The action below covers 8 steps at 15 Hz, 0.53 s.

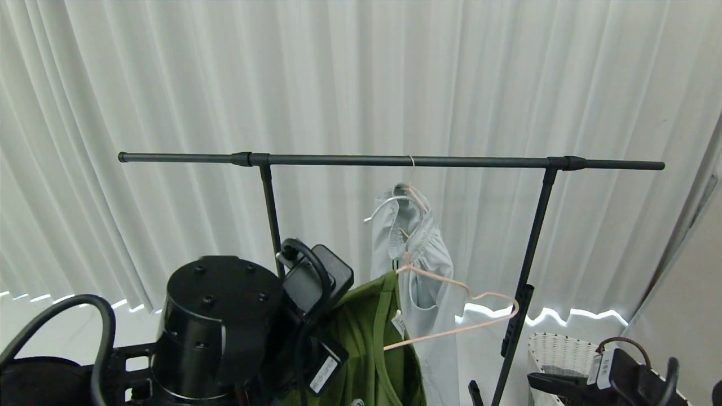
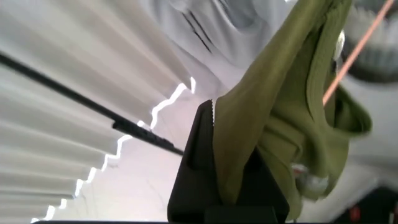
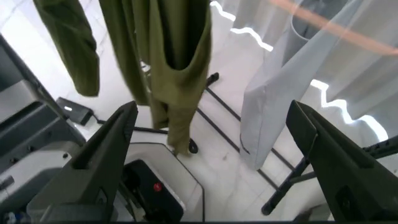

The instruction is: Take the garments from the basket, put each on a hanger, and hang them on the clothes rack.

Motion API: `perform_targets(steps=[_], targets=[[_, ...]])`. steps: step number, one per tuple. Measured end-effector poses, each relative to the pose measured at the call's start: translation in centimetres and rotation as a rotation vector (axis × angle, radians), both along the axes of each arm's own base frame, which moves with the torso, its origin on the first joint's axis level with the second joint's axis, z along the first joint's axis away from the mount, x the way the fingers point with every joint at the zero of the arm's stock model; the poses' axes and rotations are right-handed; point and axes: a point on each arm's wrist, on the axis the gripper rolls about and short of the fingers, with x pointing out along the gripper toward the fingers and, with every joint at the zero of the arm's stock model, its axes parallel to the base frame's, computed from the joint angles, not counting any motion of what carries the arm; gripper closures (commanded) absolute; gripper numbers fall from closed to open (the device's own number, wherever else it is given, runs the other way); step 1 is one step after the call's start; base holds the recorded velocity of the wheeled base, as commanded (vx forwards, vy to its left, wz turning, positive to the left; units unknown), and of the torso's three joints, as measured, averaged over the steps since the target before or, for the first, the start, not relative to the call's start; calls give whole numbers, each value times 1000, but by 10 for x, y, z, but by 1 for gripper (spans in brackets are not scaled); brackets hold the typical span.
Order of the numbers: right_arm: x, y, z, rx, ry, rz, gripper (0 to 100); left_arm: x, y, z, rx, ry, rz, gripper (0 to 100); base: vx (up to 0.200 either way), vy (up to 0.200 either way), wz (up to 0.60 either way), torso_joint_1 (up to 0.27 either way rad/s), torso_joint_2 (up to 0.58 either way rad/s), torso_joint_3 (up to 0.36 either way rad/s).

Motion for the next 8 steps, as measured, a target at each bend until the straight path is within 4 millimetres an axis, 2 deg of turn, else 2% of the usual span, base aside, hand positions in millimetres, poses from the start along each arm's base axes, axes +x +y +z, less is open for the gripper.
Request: perform_targets(steps=[5,8], targets=[[29,41,1,74,111,-180,0,6,-5,19,-71,-38,16,100,0,0,0,0,0,0],[45,61,-2,91,145,-220,0,6,-7,26,-143,-35,33,100,0,0,0,0,0,0]])
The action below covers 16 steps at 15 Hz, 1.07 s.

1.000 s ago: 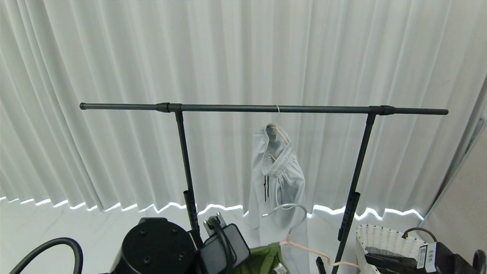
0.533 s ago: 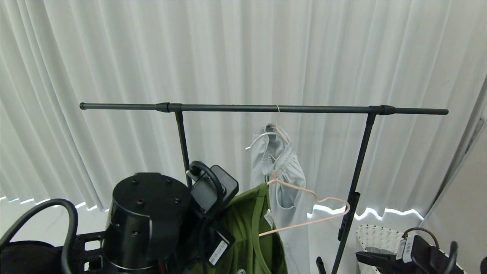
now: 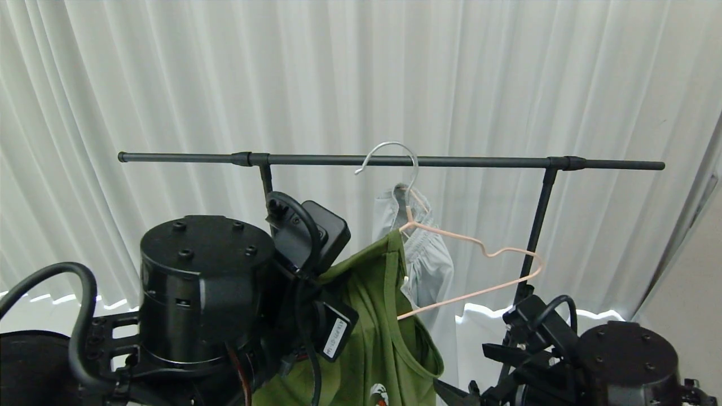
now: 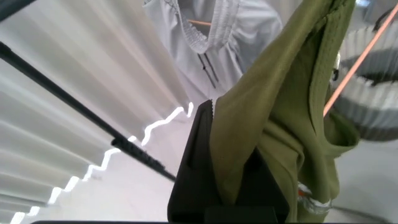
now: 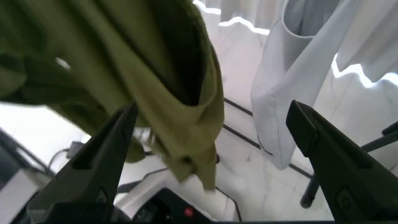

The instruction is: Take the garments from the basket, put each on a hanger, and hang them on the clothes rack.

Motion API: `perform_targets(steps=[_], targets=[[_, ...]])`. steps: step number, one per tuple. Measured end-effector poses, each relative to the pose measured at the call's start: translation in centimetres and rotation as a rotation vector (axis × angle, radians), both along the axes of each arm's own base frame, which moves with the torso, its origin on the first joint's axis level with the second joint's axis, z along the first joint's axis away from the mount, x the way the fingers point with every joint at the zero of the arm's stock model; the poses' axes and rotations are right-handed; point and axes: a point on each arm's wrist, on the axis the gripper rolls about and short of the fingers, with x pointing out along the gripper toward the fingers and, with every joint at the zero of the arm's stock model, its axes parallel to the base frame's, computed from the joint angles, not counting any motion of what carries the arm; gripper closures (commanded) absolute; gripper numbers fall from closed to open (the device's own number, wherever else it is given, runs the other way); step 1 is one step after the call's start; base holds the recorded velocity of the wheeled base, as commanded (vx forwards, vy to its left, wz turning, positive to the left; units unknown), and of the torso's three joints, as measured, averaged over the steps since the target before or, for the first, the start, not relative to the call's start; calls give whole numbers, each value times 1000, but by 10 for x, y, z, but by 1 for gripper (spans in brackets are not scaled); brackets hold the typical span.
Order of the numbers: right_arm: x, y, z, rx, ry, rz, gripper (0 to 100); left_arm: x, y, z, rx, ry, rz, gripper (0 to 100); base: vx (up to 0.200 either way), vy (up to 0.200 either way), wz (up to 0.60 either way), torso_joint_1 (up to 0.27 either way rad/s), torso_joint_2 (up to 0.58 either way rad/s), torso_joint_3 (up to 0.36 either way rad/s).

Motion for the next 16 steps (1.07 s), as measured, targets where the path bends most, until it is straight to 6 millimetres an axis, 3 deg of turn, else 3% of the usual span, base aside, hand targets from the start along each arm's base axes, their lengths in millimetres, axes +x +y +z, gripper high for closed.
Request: perform_targets(steps=[5,16], targets=[[26,12,-8,-6,16,-80,0,0,-1,4,-25,-19,-4,100,0,0,0,0,0,0],[31,16,-11,-4,7,-87,0,-1,-2,4,-27,-21,-9,100,0,0,0,0,0,0]])
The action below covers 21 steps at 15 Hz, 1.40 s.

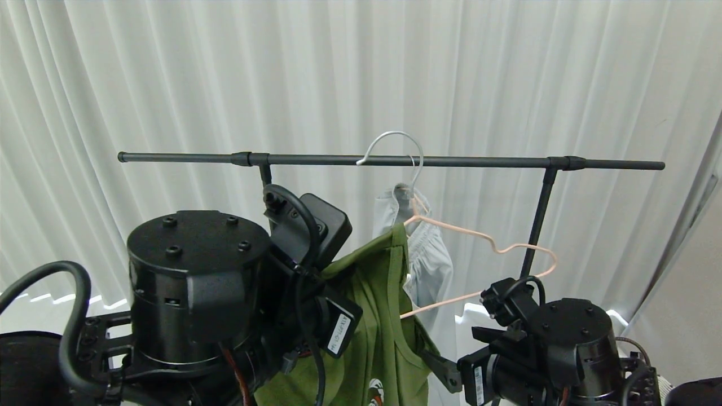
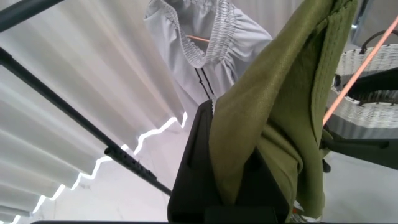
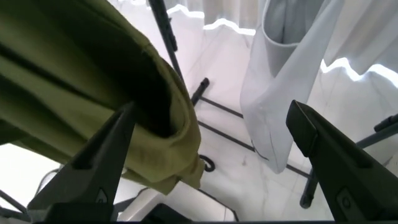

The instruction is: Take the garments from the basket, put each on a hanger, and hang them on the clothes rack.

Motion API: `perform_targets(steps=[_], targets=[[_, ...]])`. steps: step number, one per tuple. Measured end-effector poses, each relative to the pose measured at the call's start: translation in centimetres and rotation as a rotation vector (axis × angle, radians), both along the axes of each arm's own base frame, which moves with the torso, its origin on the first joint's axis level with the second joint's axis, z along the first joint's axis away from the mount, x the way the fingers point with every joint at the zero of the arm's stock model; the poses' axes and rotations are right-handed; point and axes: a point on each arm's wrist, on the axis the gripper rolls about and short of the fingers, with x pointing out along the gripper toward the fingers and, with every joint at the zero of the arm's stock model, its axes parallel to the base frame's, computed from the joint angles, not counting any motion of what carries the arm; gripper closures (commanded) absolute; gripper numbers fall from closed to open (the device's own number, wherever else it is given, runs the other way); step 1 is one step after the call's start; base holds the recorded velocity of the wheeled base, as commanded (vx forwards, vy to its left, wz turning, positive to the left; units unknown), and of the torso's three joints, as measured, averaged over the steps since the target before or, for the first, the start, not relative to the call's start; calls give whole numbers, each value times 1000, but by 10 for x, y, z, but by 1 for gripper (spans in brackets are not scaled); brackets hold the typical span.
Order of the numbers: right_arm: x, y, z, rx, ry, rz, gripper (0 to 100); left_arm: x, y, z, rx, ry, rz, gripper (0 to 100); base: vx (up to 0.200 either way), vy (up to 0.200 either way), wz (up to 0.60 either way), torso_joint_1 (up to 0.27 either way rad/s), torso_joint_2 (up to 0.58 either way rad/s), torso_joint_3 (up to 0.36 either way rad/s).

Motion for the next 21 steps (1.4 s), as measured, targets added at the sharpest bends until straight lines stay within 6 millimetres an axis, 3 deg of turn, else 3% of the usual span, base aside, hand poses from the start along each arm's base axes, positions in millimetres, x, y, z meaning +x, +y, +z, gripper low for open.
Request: perform_targets(steps=[1,2,9,12,16,21], targets=[[1,1,-3,-8,5,0,0,0,0,0,-1,-1,0,100,0,0,0,0,0,0],[1,1,-6,-18,12,0,100,0,0,1,-3,-1,0,100,0,0,0,0,0,0],[0,-14,-18,-89,30,-48,100,8,7,-2,15,-25,76,100,0,0,0,0,0,0],[14,-38,-19,-149,9,-138,100,11,14,-15,113,-30,167,100,0,0,0,0,0,0],[34,-64,-14,-175,-29,-248,100,6,22,-34,182,7,176,100,0,0,0,0,0,0],[30,-69,3,-139,-83,-249,100,-1,30,-53,281,38,175,100,0,0,0,0,0,0]])
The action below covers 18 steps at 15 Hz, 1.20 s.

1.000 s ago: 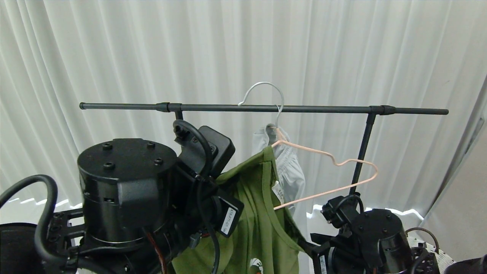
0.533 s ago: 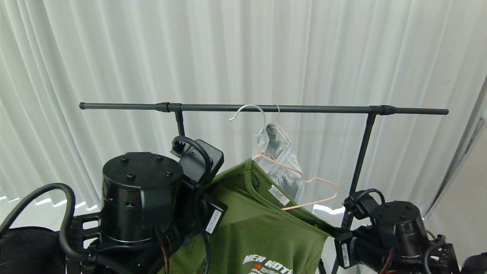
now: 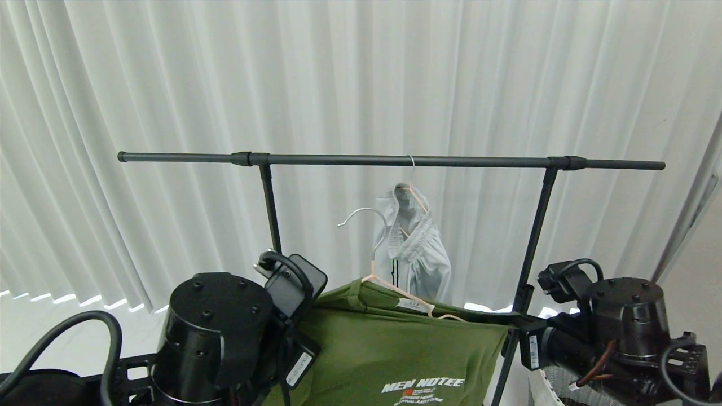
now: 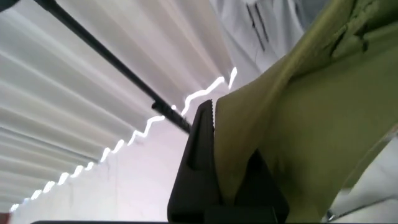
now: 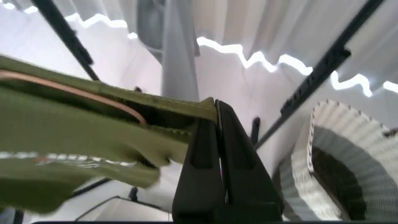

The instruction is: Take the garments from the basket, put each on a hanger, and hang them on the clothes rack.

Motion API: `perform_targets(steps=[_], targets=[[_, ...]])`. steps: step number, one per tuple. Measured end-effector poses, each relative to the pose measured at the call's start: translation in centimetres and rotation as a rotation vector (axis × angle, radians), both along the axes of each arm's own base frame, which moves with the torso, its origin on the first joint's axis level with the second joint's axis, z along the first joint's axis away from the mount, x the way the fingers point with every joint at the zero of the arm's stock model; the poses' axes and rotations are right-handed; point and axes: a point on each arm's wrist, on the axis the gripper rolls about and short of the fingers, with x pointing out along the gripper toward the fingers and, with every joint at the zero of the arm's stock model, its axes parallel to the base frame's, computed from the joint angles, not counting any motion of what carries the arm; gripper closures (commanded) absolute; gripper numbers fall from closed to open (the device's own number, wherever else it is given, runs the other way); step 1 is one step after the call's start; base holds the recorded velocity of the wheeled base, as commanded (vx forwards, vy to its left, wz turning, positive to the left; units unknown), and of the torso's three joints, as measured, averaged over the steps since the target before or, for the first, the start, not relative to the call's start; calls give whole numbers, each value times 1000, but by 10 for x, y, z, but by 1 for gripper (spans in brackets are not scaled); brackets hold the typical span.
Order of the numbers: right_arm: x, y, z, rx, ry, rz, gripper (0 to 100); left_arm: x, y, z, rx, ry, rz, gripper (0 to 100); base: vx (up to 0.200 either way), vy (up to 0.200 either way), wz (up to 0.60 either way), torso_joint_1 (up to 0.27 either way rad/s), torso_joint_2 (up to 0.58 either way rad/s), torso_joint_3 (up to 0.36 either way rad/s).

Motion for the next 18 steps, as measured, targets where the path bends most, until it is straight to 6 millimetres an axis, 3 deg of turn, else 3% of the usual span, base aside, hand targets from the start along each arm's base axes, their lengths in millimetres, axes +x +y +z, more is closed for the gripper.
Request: perform_targets(steps=[3,4,8,12,15,18], targets=[[-16,6,13,22,-42,76,100,5,-3,-1,21,-24,73,100,0,0,0,0,0,0],[-23,10,16,29,-51,111,0,8,-6,1,8,-30,83,100,0,0,0,0,0,0],[-48,19,17,9,-64,238,0,9,-15,6,-69,-23,42,100,0,0,0,0,0,0],[-52,3,24,-96,-40,408,0,-6,-9,8,-155,52,-157,100,0,0,0,0,0,0],[-55,-10,44,-138,-31,611,0,-16,0,10,-192,63,-225,100,0,0,0,0,0,0],[-60,-14,64,-110,-51,702,0,-22,-2,17,-236,1,-285,100,0,0,0,0,0,0]])
